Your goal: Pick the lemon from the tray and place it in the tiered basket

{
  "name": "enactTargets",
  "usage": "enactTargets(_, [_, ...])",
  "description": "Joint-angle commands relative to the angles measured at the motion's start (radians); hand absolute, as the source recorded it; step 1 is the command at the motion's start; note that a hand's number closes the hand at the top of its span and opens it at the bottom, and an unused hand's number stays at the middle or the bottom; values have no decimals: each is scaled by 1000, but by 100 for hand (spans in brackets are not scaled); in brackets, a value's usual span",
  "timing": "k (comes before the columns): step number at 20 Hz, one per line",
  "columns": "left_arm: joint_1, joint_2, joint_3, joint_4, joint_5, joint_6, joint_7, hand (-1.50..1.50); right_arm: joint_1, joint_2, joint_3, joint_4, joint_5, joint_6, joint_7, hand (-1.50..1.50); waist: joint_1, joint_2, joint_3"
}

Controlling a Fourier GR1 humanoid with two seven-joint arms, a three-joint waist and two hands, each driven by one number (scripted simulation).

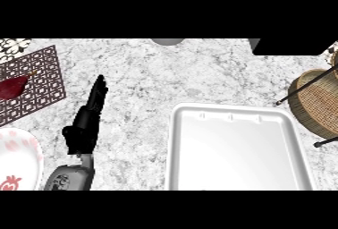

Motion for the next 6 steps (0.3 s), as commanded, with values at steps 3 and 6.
enactTargets(3, [-17,17,19,-19,17,-14,22,0,110,-103,-82,194,-20,96,-172,-150,-6,4,6])
enactTargets(6, [38,-15,-2,5,-8,20,-47,0,185,-122,-92,230,-15,158,-258,-150,-23,2,8])
